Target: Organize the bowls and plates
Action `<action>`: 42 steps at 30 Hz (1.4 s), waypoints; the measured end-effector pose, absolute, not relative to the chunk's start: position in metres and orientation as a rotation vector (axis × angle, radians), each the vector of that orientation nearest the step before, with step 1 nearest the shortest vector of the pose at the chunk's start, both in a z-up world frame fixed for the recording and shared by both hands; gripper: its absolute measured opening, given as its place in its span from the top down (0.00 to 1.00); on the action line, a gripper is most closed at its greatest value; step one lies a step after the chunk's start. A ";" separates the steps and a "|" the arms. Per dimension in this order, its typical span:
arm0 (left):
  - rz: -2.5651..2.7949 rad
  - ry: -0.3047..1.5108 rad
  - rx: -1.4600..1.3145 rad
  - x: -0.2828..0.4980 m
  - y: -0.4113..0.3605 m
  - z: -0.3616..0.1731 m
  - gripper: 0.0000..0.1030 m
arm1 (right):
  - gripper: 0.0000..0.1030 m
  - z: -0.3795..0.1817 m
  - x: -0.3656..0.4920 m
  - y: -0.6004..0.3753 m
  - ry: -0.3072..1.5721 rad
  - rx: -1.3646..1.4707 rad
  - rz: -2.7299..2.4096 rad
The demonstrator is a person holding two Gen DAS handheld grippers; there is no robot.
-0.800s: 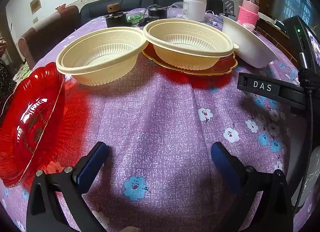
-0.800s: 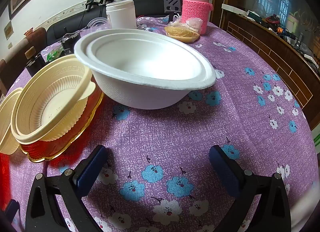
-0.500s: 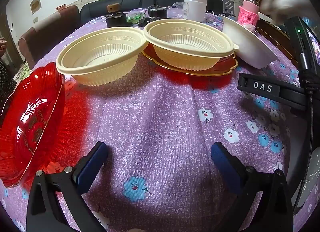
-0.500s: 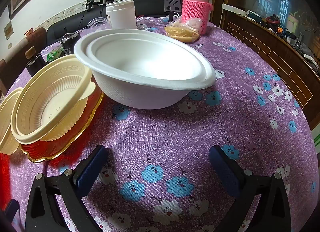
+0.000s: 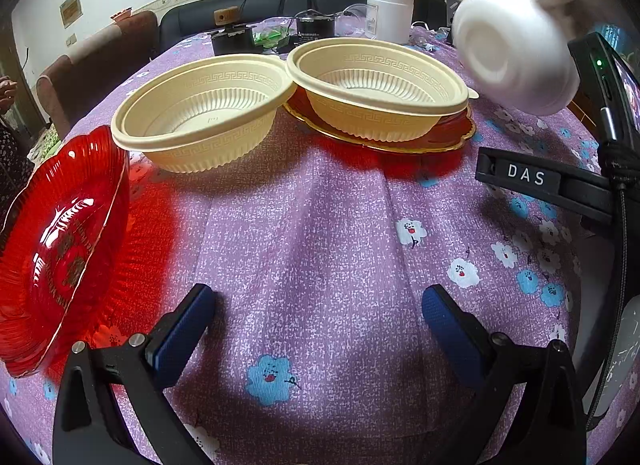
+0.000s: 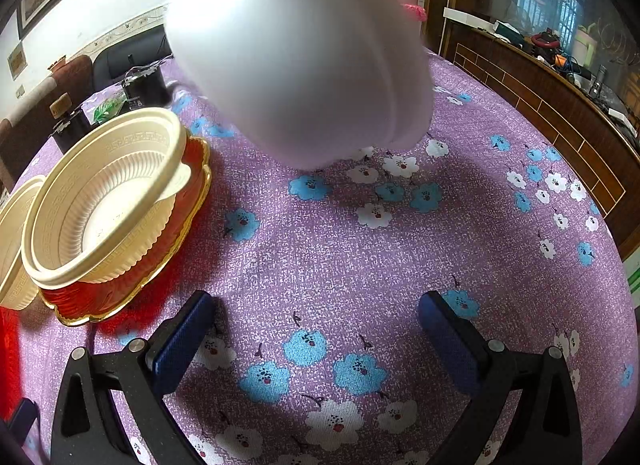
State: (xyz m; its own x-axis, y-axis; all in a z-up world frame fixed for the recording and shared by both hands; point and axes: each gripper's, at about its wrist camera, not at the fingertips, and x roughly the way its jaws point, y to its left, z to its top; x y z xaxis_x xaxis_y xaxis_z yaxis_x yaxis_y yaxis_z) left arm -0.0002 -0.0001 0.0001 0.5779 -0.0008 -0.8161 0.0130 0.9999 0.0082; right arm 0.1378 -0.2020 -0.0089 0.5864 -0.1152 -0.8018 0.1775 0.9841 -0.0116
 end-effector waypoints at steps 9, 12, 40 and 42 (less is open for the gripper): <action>0.006 0.948 0.008 0.001 0.001 0.000 0.00 | 0.01 -0.009 0.138 -0.202 0.928 0.073 -0.171; 0.009 0.948 0.007 0.002 0.001 0.000 0.00 | 0.01 -0.009 0.138 -0.202 0.928 0.073 -0.170; 0.009 0.946 0.007 0.002 0.001 -0.001 0.00 | 0.01 -0.008 0.137 -0.205 0.928 0.073 -0.170; 0.009 0.946 0.007 0.002 0.001 -0.001 0.00 | 0.01 -0.008 0.137 -0.205 0.928 0.073 -0.170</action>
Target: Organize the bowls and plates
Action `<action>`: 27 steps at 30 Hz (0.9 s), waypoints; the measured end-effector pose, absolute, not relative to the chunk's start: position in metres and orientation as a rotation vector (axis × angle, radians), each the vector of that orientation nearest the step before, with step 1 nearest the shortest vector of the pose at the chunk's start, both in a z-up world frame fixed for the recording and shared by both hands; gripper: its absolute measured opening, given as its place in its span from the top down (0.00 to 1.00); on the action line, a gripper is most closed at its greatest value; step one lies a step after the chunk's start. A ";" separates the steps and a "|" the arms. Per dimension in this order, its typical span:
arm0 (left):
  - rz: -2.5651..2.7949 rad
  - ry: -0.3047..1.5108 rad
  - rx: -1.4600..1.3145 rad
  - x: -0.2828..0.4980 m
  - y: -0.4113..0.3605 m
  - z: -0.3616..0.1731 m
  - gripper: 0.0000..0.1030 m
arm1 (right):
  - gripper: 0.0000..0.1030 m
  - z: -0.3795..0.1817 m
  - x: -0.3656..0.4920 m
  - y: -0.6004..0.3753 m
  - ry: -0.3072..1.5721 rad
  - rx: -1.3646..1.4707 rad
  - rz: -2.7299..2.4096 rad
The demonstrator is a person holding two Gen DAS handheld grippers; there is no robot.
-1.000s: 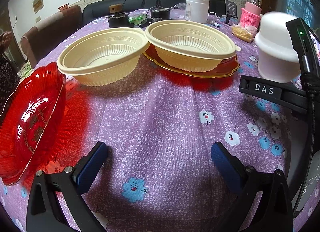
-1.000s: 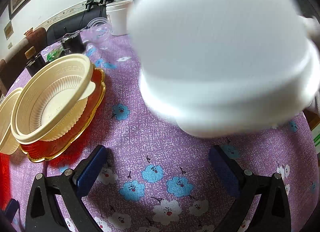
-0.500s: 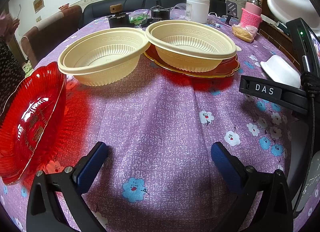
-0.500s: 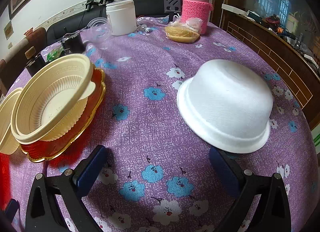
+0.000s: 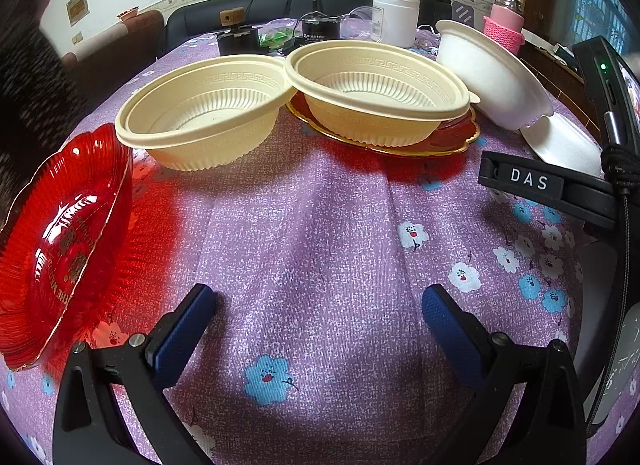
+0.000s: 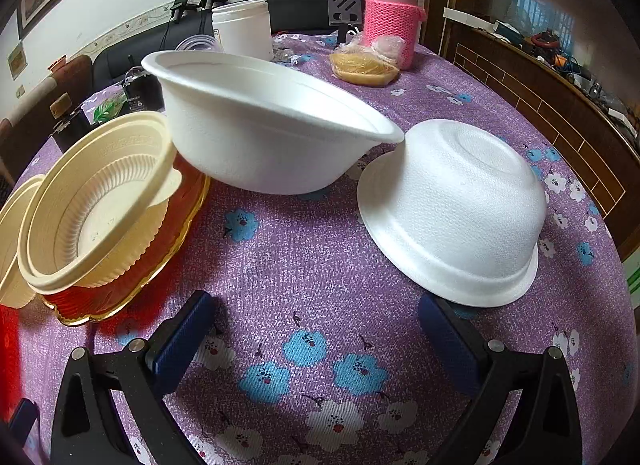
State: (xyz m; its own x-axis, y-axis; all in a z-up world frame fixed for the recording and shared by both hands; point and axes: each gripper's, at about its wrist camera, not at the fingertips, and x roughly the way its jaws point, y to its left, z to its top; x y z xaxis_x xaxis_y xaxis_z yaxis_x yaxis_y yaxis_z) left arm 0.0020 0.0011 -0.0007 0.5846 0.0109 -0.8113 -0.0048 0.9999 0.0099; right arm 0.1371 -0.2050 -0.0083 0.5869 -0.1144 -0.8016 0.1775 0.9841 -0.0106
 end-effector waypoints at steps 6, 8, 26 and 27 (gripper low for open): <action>0.010 0.946 0.007 0.002 0.001 -0.001 0.00 | 0.01 -0.008 0.137 -0.205 0.928 0.073 -0.170; 0.011 0.947 0.006 0.002 0.001 -0.001 0.00 | 0.01 -0.008 0.137 -0.205 0.928 0.073 -0.170; -0.007 0.972 0.013 -0.004 0.002 0.000 0.00 | 0.01 -0.008 0.137 -0.205 0.929 0.073 -0.171; -0.009 0.977 0.015 -0.004 0.002 0.000 0.00 | 0.01 -0.008 0.137 -0.205 0.928 0.073 -0.170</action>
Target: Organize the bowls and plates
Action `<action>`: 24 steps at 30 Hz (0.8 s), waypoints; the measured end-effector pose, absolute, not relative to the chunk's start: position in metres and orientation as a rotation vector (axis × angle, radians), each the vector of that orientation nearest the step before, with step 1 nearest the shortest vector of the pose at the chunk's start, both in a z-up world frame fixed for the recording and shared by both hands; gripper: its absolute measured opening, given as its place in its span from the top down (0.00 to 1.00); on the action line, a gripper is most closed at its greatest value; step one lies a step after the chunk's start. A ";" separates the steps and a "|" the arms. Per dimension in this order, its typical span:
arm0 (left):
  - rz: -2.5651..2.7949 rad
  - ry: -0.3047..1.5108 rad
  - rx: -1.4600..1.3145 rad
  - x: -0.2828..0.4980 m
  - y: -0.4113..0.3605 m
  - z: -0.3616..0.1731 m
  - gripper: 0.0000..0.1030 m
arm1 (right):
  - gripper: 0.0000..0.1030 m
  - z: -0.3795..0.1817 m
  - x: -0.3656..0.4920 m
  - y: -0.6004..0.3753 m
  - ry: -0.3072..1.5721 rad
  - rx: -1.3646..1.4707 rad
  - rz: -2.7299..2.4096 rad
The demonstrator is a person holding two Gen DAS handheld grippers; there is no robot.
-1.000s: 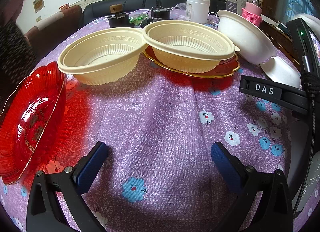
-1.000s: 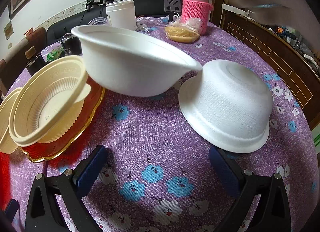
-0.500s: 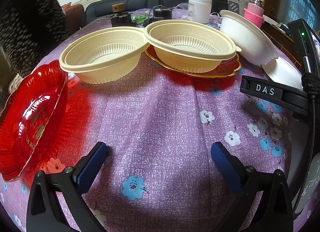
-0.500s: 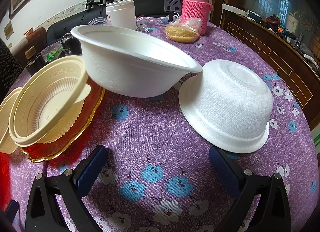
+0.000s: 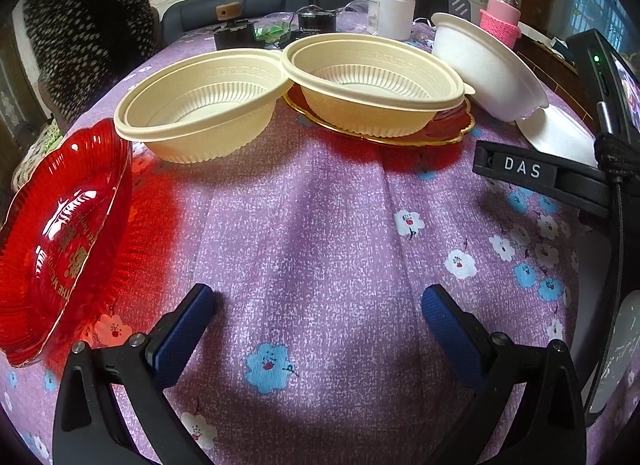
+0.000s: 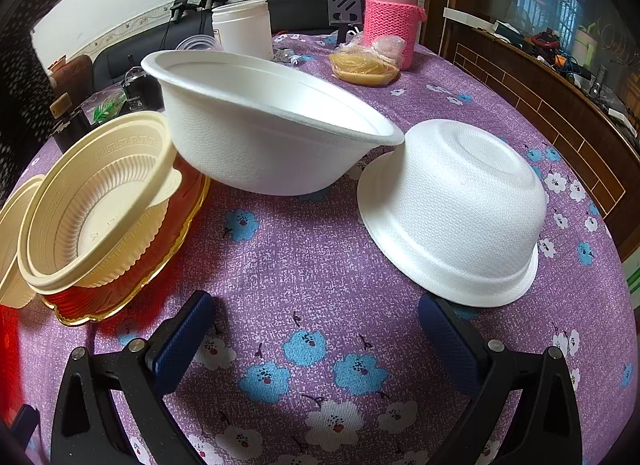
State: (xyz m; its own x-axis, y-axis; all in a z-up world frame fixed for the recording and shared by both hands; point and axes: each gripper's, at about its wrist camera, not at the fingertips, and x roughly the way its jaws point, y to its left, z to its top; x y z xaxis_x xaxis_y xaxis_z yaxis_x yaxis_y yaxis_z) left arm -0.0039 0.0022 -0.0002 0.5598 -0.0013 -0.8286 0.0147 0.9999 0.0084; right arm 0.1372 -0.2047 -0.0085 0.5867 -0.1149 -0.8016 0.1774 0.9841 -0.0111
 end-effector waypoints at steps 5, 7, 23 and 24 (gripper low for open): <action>-0.048 1.005 0.040 -0.013 0.003 0.001 0.00 | 0.01 -0.008 0.137 -0.205 0.928 0.073 -0.170; -0.059 1.000 0.043 -0.019 0.005 0.000 0.00 | 0.01 -0.008 0.137 -0.205 0.928 0.073 -0.171; -0.153 0.819 -0.043 -0.089 0.019 0.049 0.10 | 0.01 -0.006 0.125 -0.200 1.019 0.063 -0.109; -0.165 0.775 -0.046 -0.104 0.026 0.059 0.10 | 0.01 -0.006 0.120 -0.198 1.022 0.057 -0.091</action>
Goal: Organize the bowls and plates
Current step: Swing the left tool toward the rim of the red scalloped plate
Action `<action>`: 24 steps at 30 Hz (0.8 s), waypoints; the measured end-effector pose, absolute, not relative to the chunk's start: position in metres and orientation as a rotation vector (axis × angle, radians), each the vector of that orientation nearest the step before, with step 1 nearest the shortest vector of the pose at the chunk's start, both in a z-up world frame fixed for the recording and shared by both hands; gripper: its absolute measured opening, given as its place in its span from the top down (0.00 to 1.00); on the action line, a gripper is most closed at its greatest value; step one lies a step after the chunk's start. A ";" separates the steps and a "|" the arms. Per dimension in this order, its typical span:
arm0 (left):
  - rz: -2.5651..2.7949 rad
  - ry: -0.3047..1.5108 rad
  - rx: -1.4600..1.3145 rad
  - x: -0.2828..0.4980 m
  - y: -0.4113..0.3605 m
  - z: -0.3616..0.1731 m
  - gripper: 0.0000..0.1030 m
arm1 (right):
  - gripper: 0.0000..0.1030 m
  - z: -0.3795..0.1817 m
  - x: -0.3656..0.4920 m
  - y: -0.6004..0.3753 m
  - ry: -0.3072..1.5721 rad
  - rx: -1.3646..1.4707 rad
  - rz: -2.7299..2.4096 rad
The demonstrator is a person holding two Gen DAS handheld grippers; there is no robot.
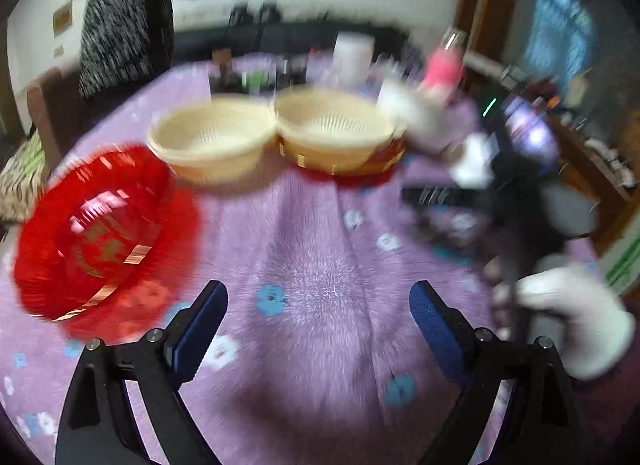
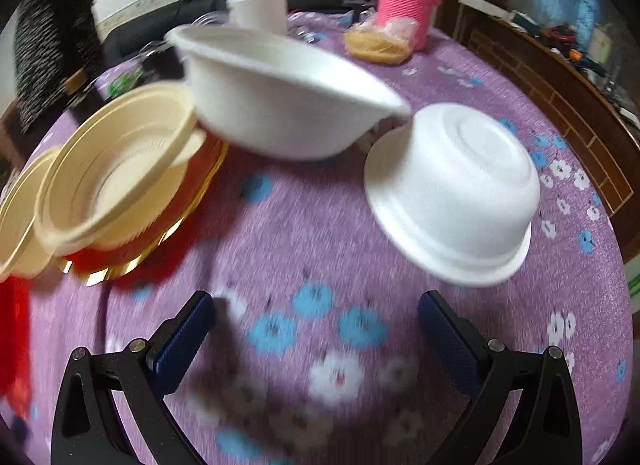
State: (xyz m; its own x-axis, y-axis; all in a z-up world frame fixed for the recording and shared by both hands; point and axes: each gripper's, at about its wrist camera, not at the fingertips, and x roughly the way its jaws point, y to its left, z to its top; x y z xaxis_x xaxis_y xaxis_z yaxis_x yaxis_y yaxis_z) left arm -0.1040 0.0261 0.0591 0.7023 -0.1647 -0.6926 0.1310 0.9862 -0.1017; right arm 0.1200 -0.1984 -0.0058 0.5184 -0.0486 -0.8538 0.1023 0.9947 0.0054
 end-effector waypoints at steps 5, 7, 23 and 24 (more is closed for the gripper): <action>-0.115 0.595 -0.093 -0.172 0.087 0.104 0.10 | 0.01 -0.005 0.088 -0.190 1.043 0.008 0.008; -0.037 0.530 -0.112 -0.197 0.124 0.123 0.10 | 0.01 0.000 0.068 -0.191 1.014 0.076 0.065; 0.283 0.387 -0.231 -0.202 0.317 0.208 0.00 | 0.00 0.140 -0.003 -0.058 0.577 -0.012 0.473; 0.280 0.423 -0.252 -0.190 0.325 0.203 0.00 | 0.02 0.130 0.007 -0.044 0.619 -0.019 0.481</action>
State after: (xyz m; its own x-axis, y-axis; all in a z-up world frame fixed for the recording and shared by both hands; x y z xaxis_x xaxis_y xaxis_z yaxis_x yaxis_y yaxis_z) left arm -0.1899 0.3254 0.2027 0.8747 0.2136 -0.4350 -0.3172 0.9309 -0.1809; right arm 0.0070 -0.0443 0.1301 0.7084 0.4274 -0.5617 -0.4385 0.8901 0.1243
